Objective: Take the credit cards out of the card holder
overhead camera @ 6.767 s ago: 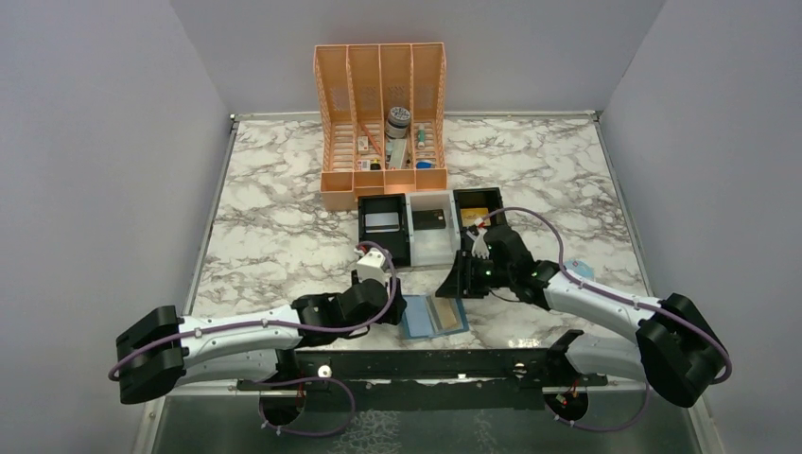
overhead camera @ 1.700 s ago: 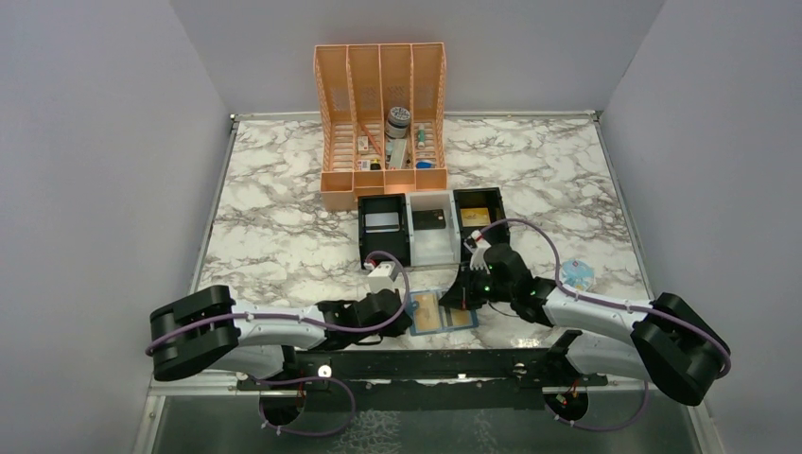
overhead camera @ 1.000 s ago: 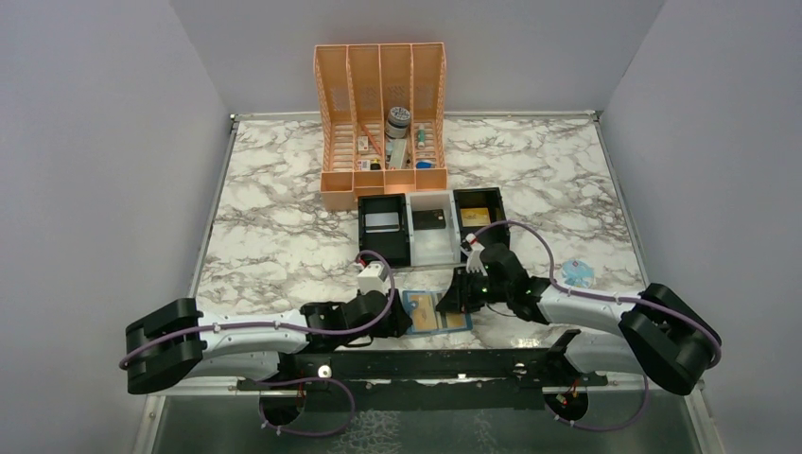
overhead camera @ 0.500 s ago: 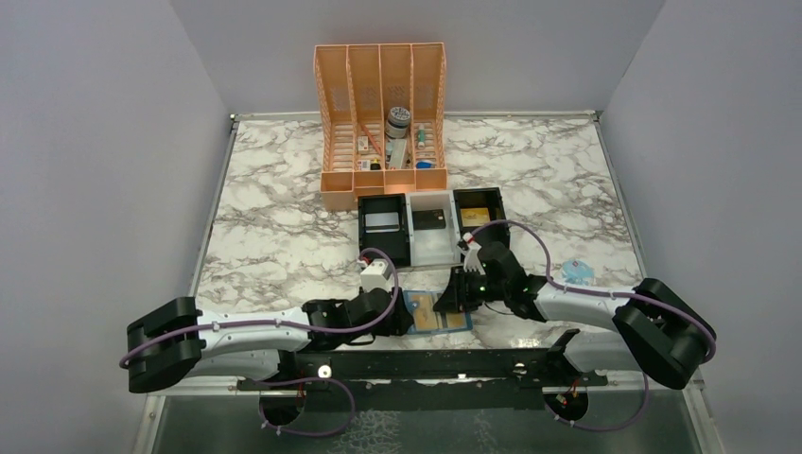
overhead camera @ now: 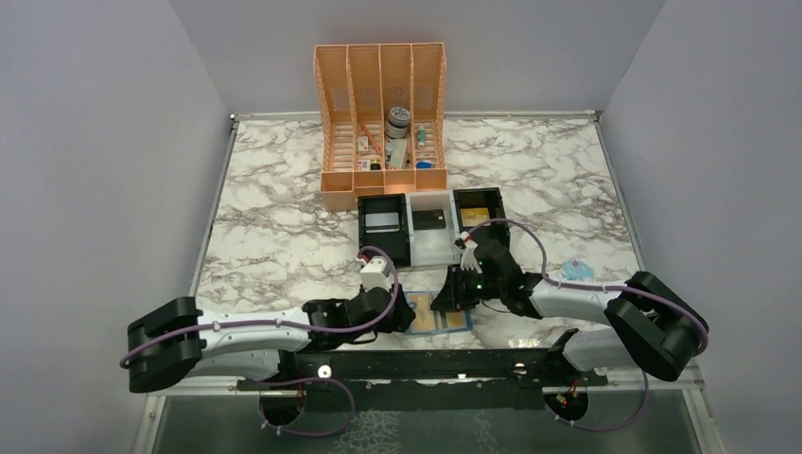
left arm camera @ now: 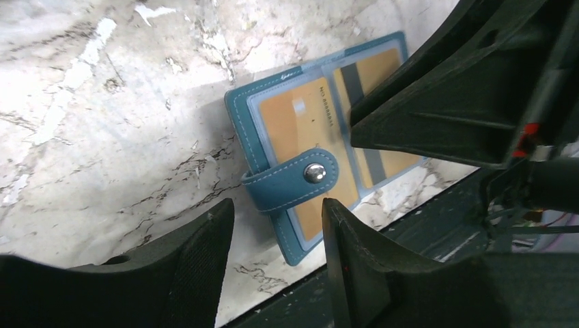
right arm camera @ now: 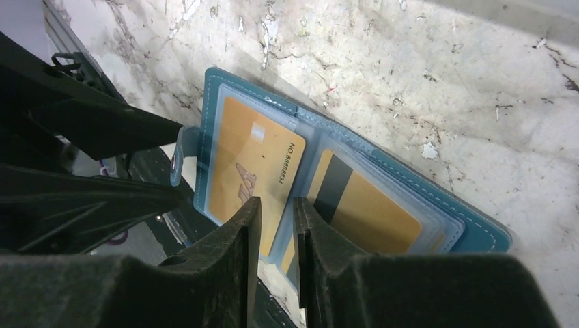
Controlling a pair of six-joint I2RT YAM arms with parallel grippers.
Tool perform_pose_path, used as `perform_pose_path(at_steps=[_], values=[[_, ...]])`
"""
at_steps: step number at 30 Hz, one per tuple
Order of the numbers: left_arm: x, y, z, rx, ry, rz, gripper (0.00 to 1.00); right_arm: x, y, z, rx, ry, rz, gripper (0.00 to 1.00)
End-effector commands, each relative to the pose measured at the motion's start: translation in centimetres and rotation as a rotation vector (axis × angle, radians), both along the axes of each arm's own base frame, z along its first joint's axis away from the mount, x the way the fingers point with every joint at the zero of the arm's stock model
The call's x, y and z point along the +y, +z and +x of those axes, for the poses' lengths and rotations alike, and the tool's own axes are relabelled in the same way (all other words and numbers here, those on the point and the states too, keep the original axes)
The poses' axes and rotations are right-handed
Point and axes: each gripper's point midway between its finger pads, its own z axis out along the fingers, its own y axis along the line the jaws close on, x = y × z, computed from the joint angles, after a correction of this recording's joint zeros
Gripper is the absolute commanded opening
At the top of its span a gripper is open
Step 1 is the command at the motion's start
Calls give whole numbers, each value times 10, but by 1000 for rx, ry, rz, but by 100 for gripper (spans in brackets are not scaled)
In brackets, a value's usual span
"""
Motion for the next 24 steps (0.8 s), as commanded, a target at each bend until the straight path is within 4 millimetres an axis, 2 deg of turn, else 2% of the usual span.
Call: perform_pose_path(at_steps=[1, 9, 17, 21, 24], values=[[-17, -13, -5, 7, -78, 24, 51, 2, -1, 9, -33, -11, -17, 26], [-1, -41, 0, 25, -40, 191, 28, -2, -9, 9, -15, -25, -48, 29], [4, -53, -2, 42, -39, 218, 23, -11, -26, 10, 44, -54, -150, 30], [4, -57, -3, 45, -46, 226, 21, -1, -20, 5, 37, -16, -67, 29], [4, -59, -4, 48, -48, 228, 18, 4, -18, 4, 53, -5, -48, 22]])
